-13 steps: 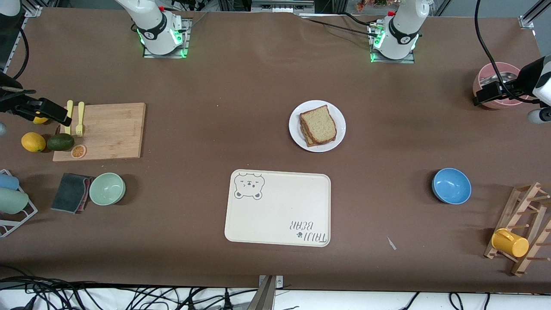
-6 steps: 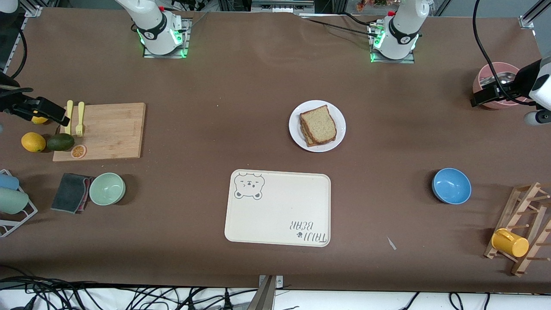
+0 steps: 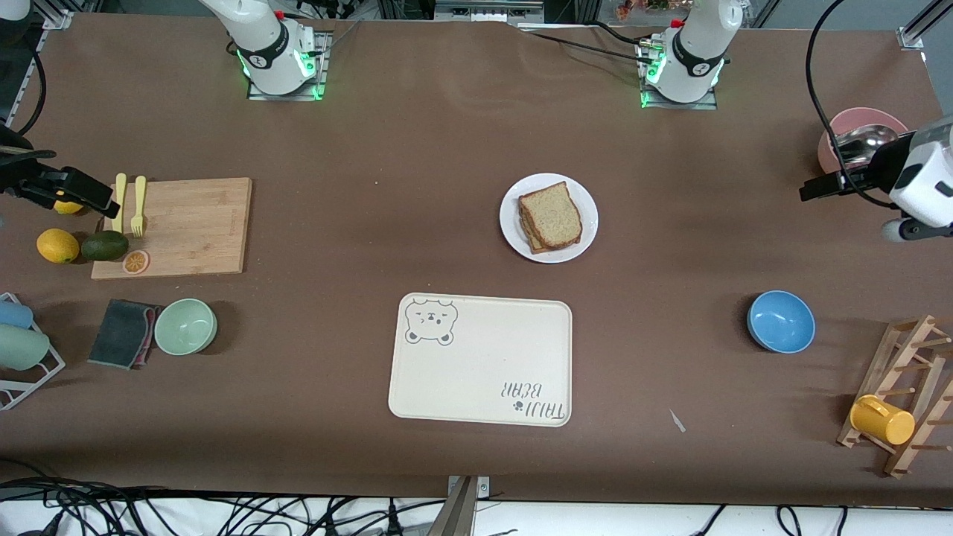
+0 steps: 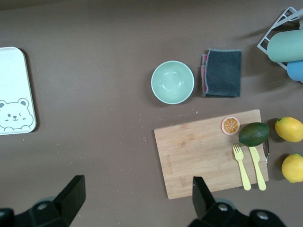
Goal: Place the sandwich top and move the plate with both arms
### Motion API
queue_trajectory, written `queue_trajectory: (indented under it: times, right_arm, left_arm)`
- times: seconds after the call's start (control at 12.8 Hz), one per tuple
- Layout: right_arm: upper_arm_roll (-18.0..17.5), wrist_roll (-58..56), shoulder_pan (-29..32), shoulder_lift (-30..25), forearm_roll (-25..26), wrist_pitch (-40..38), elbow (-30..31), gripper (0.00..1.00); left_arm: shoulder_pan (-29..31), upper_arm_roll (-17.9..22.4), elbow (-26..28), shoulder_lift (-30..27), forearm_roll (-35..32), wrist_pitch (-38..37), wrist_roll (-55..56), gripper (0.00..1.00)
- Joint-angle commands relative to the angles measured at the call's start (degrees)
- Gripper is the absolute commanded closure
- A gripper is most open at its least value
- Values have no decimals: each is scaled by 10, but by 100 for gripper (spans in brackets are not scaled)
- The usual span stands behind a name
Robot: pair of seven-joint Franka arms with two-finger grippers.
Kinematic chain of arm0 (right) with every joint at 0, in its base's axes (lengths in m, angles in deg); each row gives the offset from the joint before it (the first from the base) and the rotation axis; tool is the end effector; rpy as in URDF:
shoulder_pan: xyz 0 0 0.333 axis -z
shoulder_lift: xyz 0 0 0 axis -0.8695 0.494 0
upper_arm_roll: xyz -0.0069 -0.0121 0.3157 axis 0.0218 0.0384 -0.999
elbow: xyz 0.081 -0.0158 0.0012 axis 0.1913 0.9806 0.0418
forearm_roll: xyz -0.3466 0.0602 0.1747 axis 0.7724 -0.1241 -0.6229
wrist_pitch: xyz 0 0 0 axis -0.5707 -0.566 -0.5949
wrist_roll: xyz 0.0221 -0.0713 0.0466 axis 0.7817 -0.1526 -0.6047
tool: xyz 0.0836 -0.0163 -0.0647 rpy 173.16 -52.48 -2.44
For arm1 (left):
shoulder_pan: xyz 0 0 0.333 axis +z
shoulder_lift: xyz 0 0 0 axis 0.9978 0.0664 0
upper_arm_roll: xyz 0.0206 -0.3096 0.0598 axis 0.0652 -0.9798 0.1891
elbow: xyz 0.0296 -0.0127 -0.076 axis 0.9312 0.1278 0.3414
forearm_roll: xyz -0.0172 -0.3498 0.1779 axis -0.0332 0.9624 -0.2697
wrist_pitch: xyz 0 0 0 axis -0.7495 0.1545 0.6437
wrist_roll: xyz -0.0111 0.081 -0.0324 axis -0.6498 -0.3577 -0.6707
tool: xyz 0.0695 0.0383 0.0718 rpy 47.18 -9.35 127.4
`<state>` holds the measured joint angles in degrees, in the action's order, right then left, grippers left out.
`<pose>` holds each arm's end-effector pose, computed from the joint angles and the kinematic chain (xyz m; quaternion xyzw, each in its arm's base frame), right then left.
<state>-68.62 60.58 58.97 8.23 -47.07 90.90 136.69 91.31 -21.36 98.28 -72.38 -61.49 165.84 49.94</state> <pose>0.5899 -0.0118 0.6049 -0.9972 0.0736 -0.0099 0.0035 0.5653 0.0385 0.5252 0.9852 0.1003 -0.1389 0.0075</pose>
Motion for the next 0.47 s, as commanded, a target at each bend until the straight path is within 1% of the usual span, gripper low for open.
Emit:
queue_trajectory:
  times: [0.0,0.39]
  right_arm:
    - [-1,-1,4,2,-7,-5,-12,0]
    - [-1,6,2,3,-8,-5,-11,0]
  left_arm:
    - [3,1,-7,19,17,12,-2,0]
    - [-13,0,-6,33,18,26,-1,0]
